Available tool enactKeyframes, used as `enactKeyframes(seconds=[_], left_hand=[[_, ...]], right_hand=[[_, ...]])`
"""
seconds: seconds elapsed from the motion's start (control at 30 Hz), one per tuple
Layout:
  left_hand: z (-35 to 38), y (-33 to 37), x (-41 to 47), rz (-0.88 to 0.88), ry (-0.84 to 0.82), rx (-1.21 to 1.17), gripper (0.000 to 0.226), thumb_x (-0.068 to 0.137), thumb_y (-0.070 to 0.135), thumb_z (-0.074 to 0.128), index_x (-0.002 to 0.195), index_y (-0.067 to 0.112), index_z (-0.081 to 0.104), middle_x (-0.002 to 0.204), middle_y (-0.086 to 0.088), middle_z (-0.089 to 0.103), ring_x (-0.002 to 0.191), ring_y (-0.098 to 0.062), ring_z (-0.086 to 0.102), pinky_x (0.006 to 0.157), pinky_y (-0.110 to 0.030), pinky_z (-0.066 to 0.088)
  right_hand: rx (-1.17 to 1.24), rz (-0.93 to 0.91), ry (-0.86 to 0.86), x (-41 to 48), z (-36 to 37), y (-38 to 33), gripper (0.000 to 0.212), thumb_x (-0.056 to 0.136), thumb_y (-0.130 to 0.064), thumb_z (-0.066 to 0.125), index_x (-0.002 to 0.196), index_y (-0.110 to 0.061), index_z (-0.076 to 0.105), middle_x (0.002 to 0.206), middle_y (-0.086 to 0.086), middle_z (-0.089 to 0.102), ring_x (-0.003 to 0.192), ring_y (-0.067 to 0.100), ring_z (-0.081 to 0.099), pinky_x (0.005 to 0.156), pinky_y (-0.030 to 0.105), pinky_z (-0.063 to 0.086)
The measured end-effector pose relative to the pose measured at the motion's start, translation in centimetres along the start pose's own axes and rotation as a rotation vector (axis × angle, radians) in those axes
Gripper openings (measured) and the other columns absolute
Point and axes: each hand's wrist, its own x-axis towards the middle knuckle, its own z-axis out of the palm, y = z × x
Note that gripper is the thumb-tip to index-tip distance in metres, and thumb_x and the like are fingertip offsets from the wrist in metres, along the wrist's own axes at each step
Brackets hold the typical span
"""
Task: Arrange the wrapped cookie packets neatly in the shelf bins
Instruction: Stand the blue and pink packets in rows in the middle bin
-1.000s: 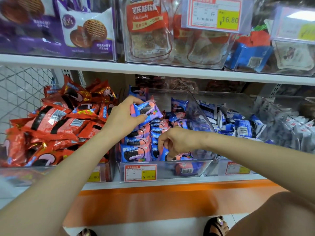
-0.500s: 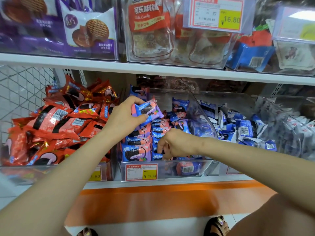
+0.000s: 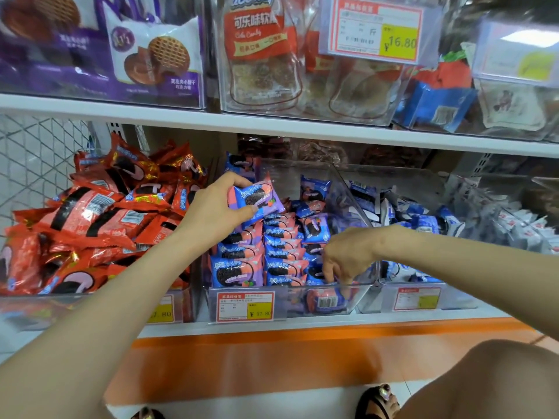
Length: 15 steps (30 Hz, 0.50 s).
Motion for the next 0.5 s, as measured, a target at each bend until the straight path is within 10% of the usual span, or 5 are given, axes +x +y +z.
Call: enactKeyframes(seconds=[0.27,0.5], left_hand=[[0.0,0.0,-0.2,0.007,-0.005,-0.022,0.032,0.085,0.019,0.067,0.113,0.02,0.052,0.1,0.006,0.054,0.089,-0.014,0.053,0.06,-0.018,0.04],[0.0,-0.2,0.0,-0.044,0.03,-0.098,0.04,0.081,0.019,0.072,0.114,0.018,0.051,0.107,0.003,0.054,0.095,-0.017,0.056,0.071,-0.028,0.045]], right_hand=[[0.096,0.062,0.038,-1.0,-3.9,1.7,0.009,0.082,-0.021,0.071,0.076,-0.019,0.065,0.064,-0.024,0.053,0.067,0.004,0.046,0.062,0.018,0.034],[-0.191,0.251,0.291,2.4,-2.8,1.9,0.032,0.081,-0.031,0.07,0.103,-0.009,0.066,0.097,0.001,0.063,0.093,0.022,0.06,0.064,0.028,0.043]])
